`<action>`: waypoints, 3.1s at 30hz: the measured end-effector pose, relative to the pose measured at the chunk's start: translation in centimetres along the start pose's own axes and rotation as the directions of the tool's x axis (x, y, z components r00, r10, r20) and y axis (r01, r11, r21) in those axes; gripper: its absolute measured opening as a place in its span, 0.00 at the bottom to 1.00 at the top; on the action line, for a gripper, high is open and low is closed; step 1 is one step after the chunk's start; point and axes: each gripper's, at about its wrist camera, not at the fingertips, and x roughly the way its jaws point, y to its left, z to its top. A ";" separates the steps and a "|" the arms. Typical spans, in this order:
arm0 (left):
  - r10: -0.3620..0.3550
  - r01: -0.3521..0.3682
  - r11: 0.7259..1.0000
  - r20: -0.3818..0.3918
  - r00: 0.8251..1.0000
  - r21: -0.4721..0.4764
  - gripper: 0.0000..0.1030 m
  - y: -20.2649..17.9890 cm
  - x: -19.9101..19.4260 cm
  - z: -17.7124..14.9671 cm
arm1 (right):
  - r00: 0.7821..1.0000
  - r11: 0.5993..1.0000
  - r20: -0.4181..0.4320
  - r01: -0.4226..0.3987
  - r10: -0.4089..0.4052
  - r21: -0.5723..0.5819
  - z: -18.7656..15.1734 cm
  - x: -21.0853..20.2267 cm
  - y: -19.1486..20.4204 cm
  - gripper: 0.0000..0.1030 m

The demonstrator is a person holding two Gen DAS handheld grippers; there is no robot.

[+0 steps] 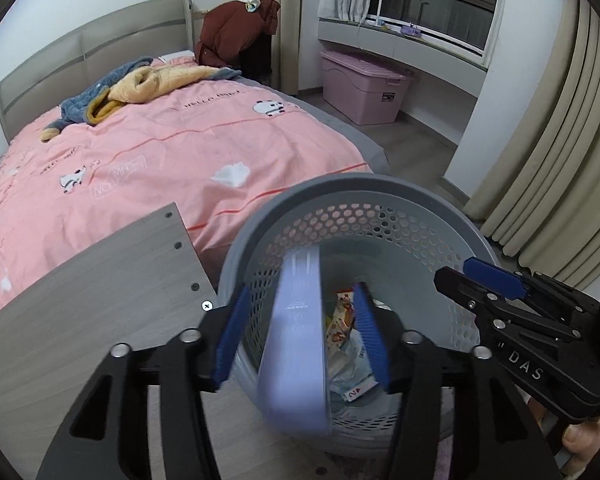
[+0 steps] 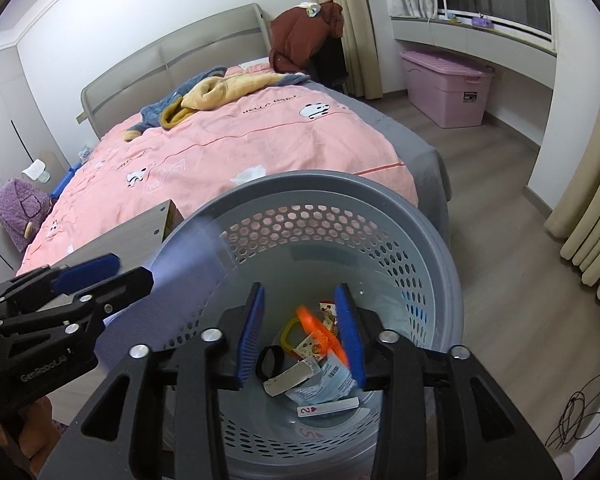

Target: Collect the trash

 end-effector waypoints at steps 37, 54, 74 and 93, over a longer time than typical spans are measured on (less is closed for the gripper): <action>0.099 -0.098 0.995 0.028 0.995 -0.029 0.72 0.5 -1.6 0.2 | 1.000 1.000 0.014 0.019 -0.019 0.010 -0.7 -0.5 -0.5 0.63; 0.116 -0.114 0.992 0.033 0.993 -0.048 0.77 1.0 -1.9 0.0 | 0.998 0.999 0.040 0.044 -0.044 0.007 -0.8 -1.1 0.0 0.84; 0.122 -0.120 0.991 0.036 0.992 -0.052 0.78 1.4 -2.1 -0.1 | 0.998 0.998 0.038 0.046 -0.047 0.032 -0.6 -1.2 -0.5 0.90; 0.134 -0.132 0.989 0.028 0.991 -0.064 0.78 1.6 -2.0 0.0 | 0.998 0.998 0.038 0.046 -0.047 0.032 -0.5 -1.2 -0.5 0.90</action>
